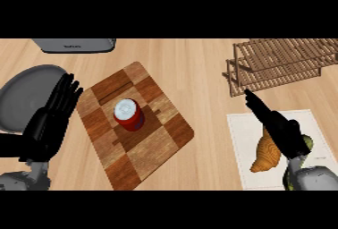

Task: Pick the croissant from the placemat and place it in the tiered shelf

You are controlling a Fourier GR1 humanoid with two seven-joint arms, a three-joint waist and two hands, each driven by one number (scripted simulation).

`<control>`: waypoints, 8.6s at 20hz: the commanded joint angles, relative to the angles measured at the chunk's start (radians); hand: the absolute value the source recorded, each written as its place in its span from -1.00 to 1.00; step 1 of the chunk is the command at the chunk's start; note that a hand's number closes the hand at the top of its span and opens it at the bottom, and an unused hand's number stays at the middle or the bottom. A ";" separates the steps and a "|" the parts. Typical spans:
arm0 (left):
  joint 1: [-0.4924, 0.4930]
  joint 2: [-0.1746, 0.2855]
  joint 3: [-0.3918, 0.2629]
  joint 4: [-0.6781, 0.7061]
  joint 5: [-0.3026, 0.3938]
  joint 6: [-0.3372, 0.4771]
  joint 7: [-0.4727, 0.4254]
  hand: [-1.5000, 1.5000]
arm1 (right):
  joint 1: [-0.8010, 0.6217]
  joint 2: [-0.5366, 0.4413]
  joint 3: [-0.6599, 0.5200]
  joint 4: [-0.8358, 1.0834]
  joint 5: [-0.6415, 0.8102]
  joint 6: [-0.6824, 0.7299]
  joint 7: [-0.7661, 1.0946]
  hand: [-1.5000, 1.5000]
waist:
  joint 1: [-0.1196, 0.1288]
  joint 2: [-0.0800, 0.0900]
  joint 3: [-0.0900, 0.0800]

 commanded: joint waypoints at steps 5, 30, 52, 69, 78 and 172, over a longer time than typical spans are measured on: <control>-0.008 0.090 0.036 0.065 -0.076 -0.010 0.019 0.00 | -0.173 -0.058 -0.263 -0.114 -0.231 0.110 -0.210 1.00 | 0.004 -0.027 -0.001; 0.038 0.011 0.054 0.030 -0.160 -0.078 0.097 0.00 | 0.217 -0.443 -0.363 -0.356 0.019 0.394 0.101 -1.00 | 0.010 -0.026 -0.004; 0.004 -0.082 0.135 0.042 -0.245 -0.161 0.129 0.00 | 0.000 -0.162 -0.006 -0.310 0.463 0.475 0.433 -1.00 | 0.014 -0.024 -0.004; 0.052 -0.128 0.173 -0.070 -0.296 -0.192 0.184 0.00 | -0.056 -0.115 0.045 -0.209 0.649 0.653 0.547 -1.00 | 0.017 -0.025 -0.004; 0.047 -0.169 0.200 0.008 -0.335 -0.229 0.140 0.00 | -0.051 -0.103 0.010 -0.089 0.742 0.686 0.461 -1.00 | 0.015 -0.024 -0.004; 0.019 -0.261 0.285 -0.003 -0.427 -0.319 0.156 0.00 | -0.604 0.035 -0.292 -0.321 0.845 0.138 0.494 1.00 | 0.003 -0.017 -0.020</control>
